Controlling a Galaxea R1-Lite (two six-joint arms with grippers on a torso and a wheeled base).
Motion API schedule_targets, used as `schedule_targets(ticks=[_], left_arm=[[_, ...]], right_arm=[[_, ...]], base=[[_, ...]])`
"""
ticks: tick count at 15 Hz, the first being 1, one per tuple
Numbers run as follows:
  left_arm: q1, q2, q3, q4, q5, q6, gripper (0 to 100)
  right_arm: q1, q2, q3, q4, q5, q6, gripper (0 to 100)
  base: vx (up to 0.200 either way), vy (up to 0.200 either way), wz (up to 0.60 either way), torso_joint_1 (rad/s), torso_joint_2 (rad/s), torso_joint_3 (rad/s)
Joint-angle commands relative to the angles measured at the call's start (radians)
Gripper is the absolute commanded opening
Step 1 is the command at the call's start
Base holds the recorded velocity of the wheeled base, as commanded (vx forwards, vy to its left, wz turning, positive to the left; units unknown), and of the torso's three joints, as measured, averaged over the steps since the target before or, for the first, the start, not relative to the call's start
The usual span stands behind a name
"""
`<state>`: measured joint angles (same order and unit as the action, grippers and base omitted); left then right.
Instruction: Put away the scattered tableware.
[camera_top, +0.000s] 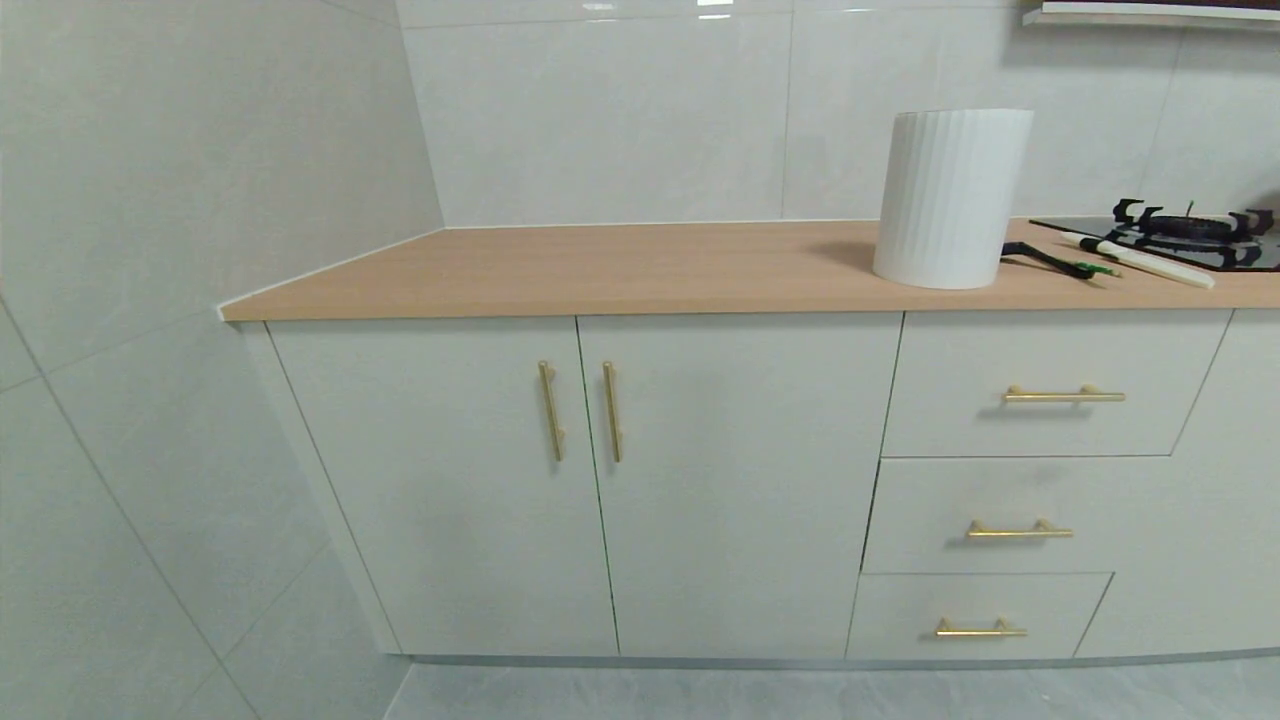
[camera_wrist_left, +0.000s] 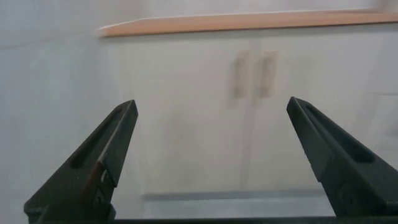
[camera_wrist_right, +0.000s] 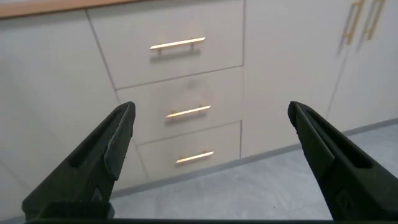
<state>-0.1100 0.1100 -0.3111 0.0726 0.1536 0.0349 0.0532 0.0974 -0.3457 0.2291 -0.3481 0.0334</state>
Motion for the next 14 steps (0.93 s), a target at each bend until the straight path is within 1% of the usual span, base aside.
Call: schedule_targets(ticks=[1,2,4,5,6,7,8,9,10,12,13,14], left_arm=[[0.081,-0.055,0.029,-0.007,-0.011,0.025,100],[0.101,-0.099,0.058,0.004,-0.045,0.068,100],[0.105,-0.107,0.067,0.006,-0.054,0.072,100],[0.107,-0.110,0.204,-0.016,-0.075,0.074,100],[0.107,-0.110,0.262,-0.030,-0.092,0.082,100],[0.107,-0.110,0.288,-0.065,-0.138,0.072,100],[0.107,-0.110,0.297,-0.094,-0.192,0.065,100],[0.107,-0.110,0.311,-0.080,-0.213,0.057,100],[0.107,-0.110,0.310,-0.062,-0.213,0.046,100],[0.107,-0.110,0.310,-0.066,-0.213,0.008,100],[0.107,-0.110,0.311,-0.065,-0.212,0.000,100],[0.107,-0.110,0.310,-0.066,-0.209,-0.020,100]], right_arm=[[-0.064,-0.073,0.048,-0.004,0.052,-0.018,100],[-0.064,-0.073,0.073,-0.010,0.046,-0.017,100],[-0.064,-0.074,0.079,-0.011,0.047,-0.017,100],[-0.056,-0.097,0.271,-0.185,0.130,-0.015,100],[-0.058,-0.097,0.346,-0.333,0.201,-0.017,100],[-0.056,-0.097,0.343,-0.318,0.264,-0.010,100],[-0.058,-0.097,0.346,-0.281,0.296,-0.020,100],[-0.056,-0.097,0.341,-0.202,0.313,-0.026,100],[-0.056,-0.097,0.344,-0.223,0.319,-0.035,100],[-0.056,-0.096,0.344,-0.228,0.336,-0.055,100],[-0.056,-0.096,0.344,-0.228,0.339,-0.055,100],[-0.056,-0.097,0.344,-0.228,0.337,-0.053,100]], base=[[0.000,0.000,0.00,0.000,0.00,0.000],[0.000,0.000,0.00,0.000,0.00,0.000],[0.000,0.000,0.00,0.000,0.00,0.000],[0.000,0.000,0.00,0.000,0.00,0.000],[0.000,0.000,0.00,0.000,0.00,0.000],[0.000,0.000,0.00,0.000,0.00,0.000],[0.000,0.000,0.00,0.000,0.00,0.000],[0.000,0.000,0.00,0.000,0.00,0.000],[0.000,0.000,0.00,0.000,0.00,0.000],[0.000,0.000,0.00,0.000,0.00,0.000],[0.000,0.000,0.00,0.000,0.00,0.000],[0.000,0.000,0.00,0.000,0.00,0.000]])
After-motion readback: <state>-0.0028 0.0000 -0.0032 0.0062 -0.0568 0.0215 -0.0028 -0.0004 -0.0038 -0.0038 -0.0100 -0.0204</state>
